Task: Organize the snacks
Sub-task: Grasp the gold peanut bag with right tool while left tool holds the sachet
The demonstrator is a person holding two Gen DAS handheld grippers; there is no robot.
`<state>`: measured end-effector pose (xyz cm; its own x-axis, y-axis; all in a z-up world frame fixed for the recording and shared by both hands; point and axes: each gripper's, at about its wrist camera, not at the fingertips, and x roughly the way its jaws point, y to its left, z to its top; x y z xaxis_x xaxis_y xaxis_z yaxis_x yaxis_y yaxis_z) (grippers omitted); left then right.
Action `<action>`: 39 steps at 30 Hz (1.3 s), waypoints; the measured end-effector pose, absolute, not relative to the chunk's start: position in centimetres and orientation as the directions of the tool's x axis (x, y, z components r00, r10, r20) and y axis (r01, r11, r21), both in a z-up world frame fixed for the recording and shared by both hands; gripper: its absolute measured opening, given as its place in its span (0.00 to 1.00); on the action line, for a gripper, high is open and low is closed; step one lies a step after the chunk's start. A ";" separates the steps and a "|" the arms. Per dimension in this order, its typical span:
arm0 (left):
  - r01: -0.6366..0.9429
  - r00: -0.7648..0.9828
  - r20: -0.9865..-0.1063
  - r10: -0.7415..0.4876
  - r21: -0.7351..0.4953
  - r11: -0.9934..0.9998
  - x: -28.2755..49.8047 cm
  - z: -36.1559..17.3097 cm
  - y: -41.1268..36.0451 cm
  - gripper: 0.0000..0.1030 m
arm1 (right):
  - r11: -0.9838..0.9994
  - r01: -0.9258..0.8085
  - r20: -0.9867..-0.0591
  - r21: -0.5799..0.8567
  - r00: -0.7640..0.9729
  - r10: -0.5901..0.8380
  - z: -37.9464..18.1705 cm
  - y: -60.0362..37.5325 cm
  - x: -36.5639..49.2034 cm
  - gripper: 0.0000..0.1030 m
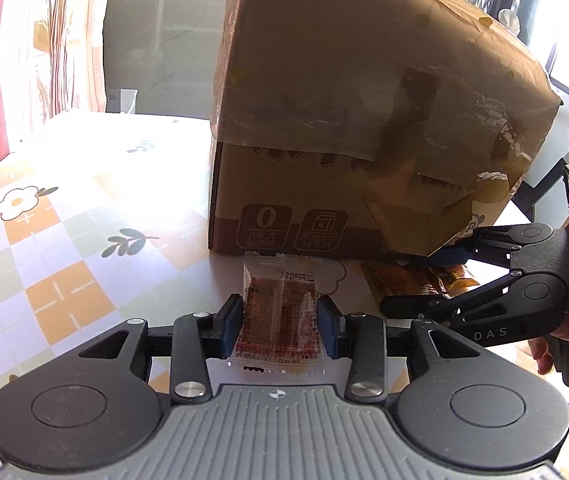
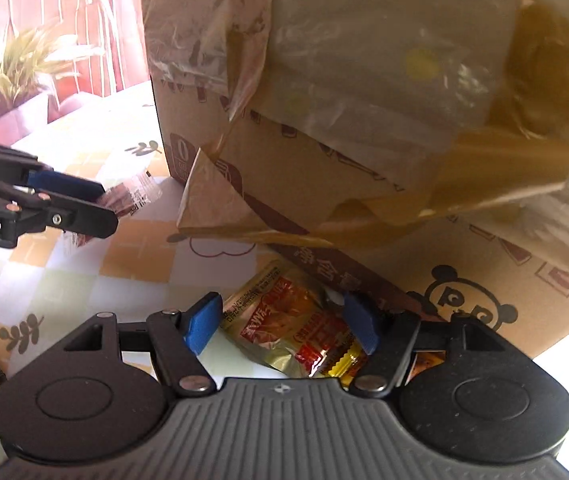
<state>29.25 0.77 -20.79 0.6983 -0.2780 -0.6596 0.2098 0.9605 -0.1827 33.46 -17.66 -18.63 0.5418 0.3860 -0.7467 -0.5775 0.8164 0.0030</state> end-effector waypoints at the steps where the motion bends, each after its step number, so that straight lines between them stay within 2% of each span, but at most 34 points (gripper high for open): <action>1: 0.211 0.699 -0.658 -0.280 -0.185 0.960 29.3 -20.9 0.8 0.41 | 0.827 -0.561 -0.747 0.019 0.542 0.385 -18.7 -17.7 33.5 0.69; 6: 0.209 0.702 -0.652 -0.286 -0.195 0.958 29.1 -21.0 1.1 0.41 | 0.880 -0.455 -0.738 0.134 0.547 0.395 -18.7 -19.1 33.2 0.70; 16: 0.207 0.707 -0.643 -0.295 -0.211 0.955 28.7 -20.9 1.5 0.41 | 0.941 -0.279 -0.768 0.193 0.554 0.322 -17.7 -18.1 30.0 0.70; 19: 0.214 0.707 -0.640 -0.301 -0.212 0.954 28.6 -20.8 1.4 0.41 | 0.925 -0.342 -0.759 0.165 0.554 0.340 -16.5 -18.2 30.1 0.69; 22: 0.215 0.711 -0.634 -0.303 -0.214 0.953 28.4 -20.8 1.5 0.41 | 0.887 -0.457 -0.771 0.066 0.541 0.336 -15.8 -18.3 30.2 0.73; 28: 0.222 0.706 -0.637 -0.311 -0.217 0.950 28.4 -20.9 1.3 0.41 | 0.726 -0.676 -0.806 -0.123 0.495 0.324 -17.1 -17.4 29.3 0.72; 32: 0.227 0.704 -0.637 -0.313 -0.216 0.950 28.4 -21.0 1.2 0.41 | 0.705 -0.704 -0.810 -0.087 0.462 0.362 -18.0 -17.4 29.7 0.69; 36: 0.232 0.700 -0.639 -0.319 -0.220 0.948 28.5 -21.2 1.1 0.41 | 0.759 -0.651 -0.793 0.014 0.455 0.406 -18.6 -18.6 29.9 0.66; 39: 0.235 0.694 -0.644 -0.322 -0.221 0.947 28.5 -21.5 0.9 0.41 | 0.794 -0.608 -0.773 0.018 0.495 0.396 -18.6 -19.0 29.0 0.65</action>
<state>28.52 0.92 -21.48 0.6942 -0.3223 -0.6436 0.2349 0.9466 -0.2207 29.01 -18.98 -18.61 0.4951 0.3961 -0.7733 -0.6077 0.7940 0.0176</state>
